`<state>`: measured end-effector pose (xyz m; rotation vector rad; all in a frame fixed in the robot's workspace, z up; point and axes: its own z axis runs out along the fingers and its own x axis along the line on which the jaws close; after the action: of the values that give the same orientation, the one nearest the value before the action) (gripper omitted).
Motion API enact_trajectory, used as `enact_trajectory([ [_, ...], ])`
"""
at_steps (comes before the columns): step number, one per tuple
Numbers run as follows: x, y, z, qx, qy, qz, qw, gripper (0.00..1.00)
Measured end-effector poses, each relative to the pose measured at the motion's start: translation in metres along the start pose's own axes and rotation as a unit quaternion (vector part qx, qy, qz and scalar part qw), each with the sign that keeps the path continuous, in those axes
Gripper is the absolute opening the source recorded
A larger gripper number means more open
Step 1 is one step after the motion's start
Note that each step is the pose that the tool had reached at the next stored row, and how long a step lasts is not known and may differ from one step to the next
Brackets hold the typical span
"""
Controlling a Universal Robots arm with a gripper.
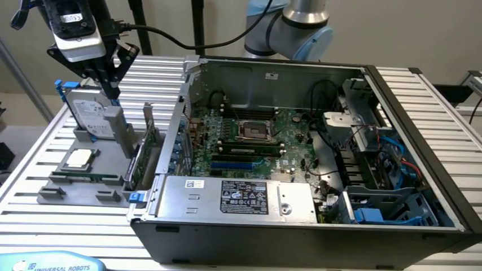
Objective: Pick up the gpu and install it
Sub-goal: 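Pick up the gpu and move the gpu toward the slot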
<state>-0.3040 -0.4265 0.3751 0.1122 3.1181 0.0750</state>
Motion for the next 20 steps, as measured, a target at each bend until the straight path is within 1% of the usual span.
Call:
enact_trajectory([
  [2, 0.000, 0.0000, 0.0000, 0.0000, 0.0000, 0.000, 1.0000, 0.11],
  [3, 0.000, 0.0000, 0.0000, 0.0000, 0.0000, 0.000, 1.0000, 0.12],
  [5, 0.000, 0.0000, 0.0000, 0.0000, 0.0000, 0.000, 1.0000, 0.24],
  [6, 0.000, 0.0000, 0.0000, 0.0000, 0.0000, 0.000, 1.0000, 0.24],
  [7, 0.000, 0.0000, 0.0000, 0.0000, 0.0000, 0.000, 1.0000, 0.30],
  [8, 0.000, 0.0000, 0.0000, 0.0000, 0.0000, 0.000, 1.0000, 0.30],
  [9, 0.000, 0.0000, 0.0000, 0.0000, 0.0000, 0.000, 1.0000, 0.42],
  [11, 0.000, 0.0000, 0.0004, 0.0000, 0.0000, 0.000, 1.0000, 0.42],
  [12, 0.000, -0.0002, 0.0013, 0.0000, 0.0000, 0.000, 1.0000, 0.48],
  [16, 0.000, -0.0021, 0.0083, 0.0000, 0.0000, 0.000, 1.0000, 0.48],
  [20, 0.000, -0.0059, 0.0154, 0.0000, 0.0000, 0.000, 1.0000, 0.48],
])
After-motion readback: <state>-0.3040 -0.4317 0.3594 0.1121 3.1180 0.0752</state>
